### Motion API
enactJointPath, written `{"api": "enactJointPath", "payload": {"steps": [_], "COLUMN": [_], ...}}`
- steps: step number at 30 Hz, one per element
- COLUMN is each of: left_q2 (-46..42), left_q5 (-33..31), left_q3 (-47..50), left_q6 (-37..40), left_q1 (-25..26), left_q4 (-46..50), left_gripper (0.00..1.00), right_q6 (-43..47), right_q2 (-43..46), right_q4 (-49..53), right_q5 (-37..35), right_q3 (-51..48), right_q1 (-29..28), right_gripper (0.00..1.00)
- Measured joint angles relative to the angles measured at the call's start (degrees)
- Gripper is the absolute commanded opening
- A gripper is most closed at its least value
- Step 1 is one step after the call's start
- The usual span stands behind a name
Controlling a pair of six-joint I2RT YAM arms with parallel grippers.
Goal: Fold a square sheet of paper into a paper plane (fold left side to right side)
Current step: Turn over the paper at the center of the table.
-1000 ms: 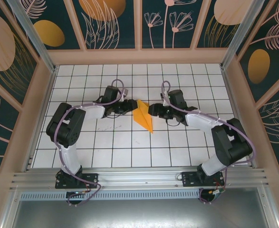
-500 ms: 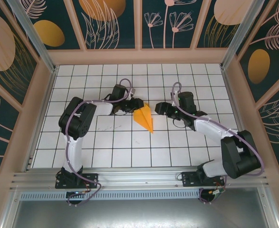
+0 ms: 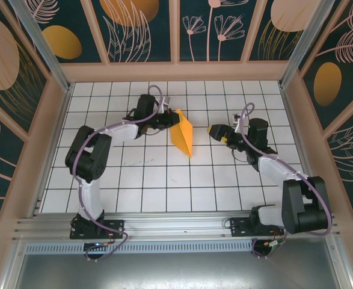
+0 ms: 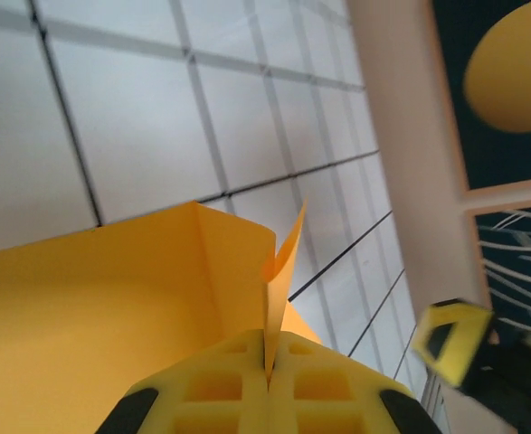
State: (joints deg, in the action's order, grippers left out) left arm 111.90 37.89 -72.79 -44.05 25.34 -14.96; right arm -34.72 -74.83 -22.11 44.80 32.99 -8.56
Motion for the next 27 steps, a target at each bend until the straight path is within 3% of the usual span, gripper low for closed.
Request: {"api": "enactJointPath", "payload": {"steps": [9,18,27], "left_q2": [-12.3,-13.4,-13.4], "left_q5": [1.4,7.0,10.7], "left_q3": [-9.9,-10.4,-6.7], "left_q6": [1.4,-2.4,-6.1], "left_q1": [-2.8,-2.6,-2.6], "left_q4": [0.1,-3.4,-7.6], "left_gripper": [0.0,0.0,0.0], "right_q6": [-6.3,-11.5,-16.8], "right_q2": [-7.9,-14.2,-19.0], "right_q4": [-17.9,-31.5,-36.7], "right_q5": [11.1,15.3,16.7], "right_q3": [3.5,13.0,20.4], "right_q1": [-2.6,-8.9,-10.6], "right_gripper": [0.99,0.99,0.68]}}
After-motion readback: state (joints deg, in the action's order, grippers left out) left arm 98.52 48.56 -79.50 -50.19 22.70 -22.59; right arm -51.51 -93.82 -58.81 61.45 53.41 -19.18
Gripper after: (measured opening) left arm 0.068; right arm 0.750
